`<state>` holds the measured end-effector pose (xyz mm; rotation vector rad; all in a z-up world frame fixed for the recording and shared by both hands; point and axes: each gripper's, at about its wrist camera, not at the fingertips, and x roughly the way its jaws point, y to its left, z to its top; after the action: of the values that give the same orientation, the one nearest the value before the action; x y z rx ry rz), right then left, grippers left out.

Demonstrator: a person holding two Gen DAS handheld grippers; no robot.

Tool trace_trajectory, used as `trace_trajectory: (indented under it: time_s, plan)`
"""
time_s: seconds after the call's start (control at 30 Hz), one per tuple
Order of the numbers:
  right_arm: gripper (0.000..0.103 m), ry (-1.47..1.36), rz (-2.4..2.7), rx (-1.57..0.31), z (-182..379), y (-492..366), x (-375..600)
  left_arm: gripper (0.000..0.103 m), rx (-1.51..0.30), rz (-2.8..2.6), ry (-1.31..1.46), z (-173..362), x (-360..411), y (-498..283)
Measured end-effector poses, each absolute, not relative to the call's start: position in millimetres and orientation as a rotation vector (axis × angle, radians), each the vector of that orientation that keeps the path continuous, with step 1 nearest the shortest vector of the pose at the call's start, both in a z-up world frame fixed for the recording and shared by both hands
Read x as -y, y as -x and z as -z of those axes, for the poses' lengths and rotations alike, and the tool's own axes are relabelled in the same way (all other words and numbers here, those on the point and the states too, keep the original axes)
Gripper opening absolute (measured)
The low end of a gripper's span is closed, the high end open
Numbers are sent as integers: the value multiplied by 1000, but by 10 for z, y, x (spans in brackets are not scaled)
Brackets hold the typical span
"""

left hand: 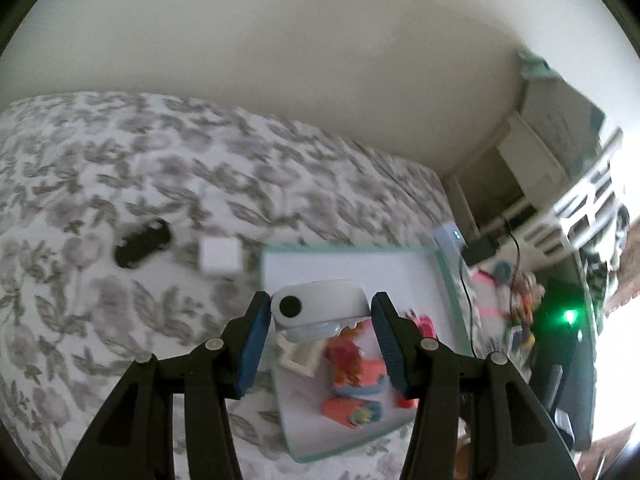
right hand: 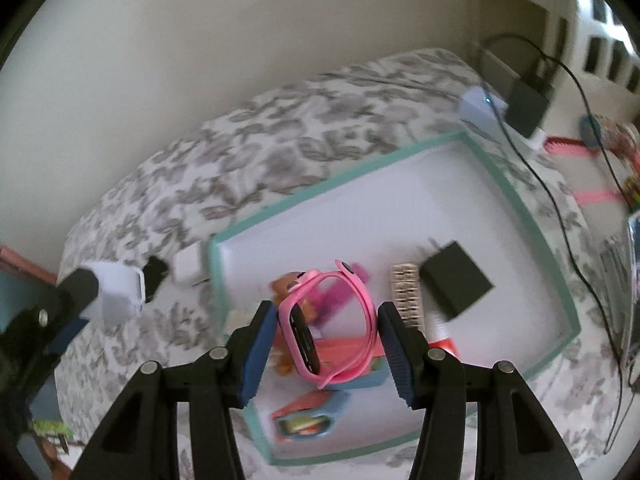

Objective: Organize rigid objects
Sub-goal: 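Carry the pink watch band with the right gripper while the left gripper carries the white band over the tray, then open the right gripper to drop the pink band while the left gripper releases the white band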

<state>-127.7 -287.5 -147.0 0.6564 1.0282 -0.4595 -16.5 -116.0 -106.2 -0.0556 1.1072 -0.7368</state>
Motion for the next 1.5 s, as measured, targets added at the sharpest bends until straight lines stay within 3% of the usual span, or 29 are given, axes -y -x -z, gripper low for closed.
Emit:
trace_trajectory:
  time_s: [0.63, 1.3, 1.5]
  plan:
    - [56, -801, 641, -1040, 1697, 1688, 3422, 54, -1187, 851, -66, 1426, 1816, 605]
    - [56, -801, 643, -1053, 1735, 1654, 3424, 55, -1222, 837, -31, 1486, 1776, 535]
    - [57, -773, 644, -1064, 1719, 1623, 3391, 59, -1206, 812, -29, 1442, 1726, 499]
